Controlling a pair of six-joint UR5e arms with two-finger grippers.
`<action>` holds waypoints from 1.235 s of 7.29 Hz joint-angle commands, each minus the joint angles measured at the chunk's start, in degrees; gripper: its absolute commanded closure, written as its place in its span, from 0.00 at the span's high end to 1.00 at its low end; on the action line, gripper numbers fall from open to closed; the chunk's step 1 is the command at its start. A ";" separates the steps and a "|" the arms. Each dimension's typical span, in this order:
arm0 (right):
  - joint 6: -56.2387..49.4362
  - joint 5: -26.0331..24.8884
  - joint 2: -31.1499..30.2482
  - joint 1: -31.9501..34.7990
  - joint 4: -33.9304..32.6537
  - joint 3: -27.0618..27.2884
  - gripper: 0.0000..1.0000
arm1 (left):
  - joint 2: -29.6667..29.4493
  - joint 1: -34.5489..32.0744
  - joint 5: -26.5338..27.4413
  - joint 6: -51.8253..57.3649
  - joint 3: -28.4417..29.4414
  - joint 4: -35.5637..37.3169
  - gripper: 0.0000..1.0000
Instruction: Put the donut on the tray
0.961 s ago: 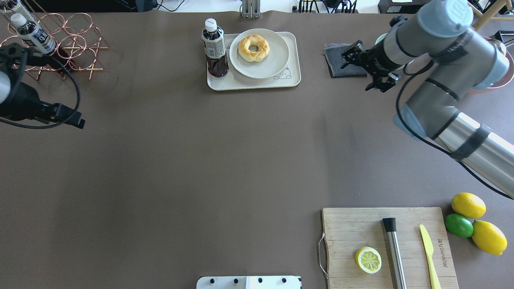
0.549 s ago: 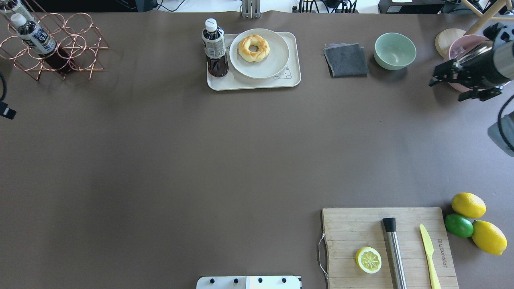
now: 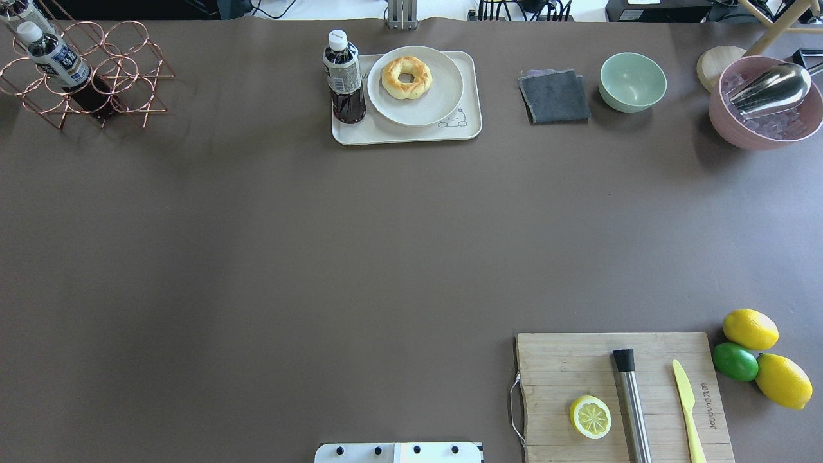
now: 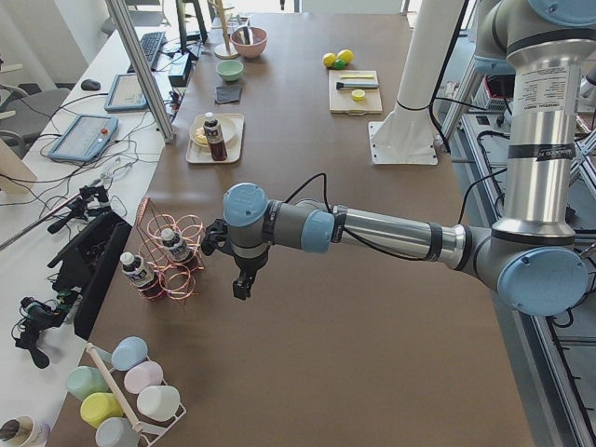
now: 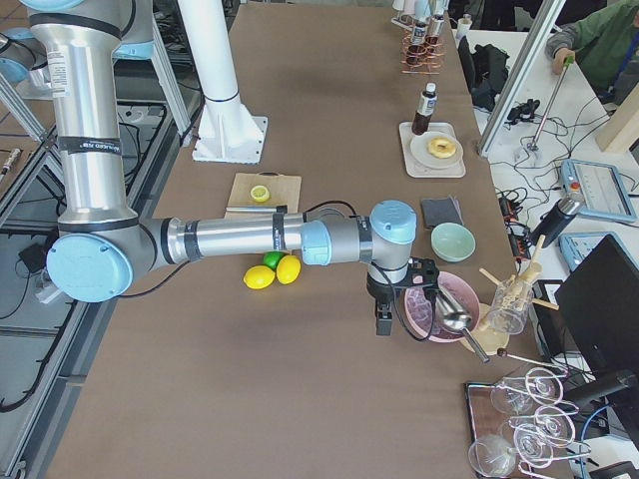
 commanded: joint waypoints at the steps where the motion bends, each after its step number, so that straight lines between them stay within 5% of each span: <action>1: -8.81 -1.38 0.68 2.17 -5.23 -0.33 1.00 | 0.78 -3.53 0.88 3.87 1.25 3.47 0.98; 9: -8.72 -0.85 0.33 2.17 -4.88 -0.69 1.00 | 0.43 -4.50 0.97 3.43 7.85 0.40 0.98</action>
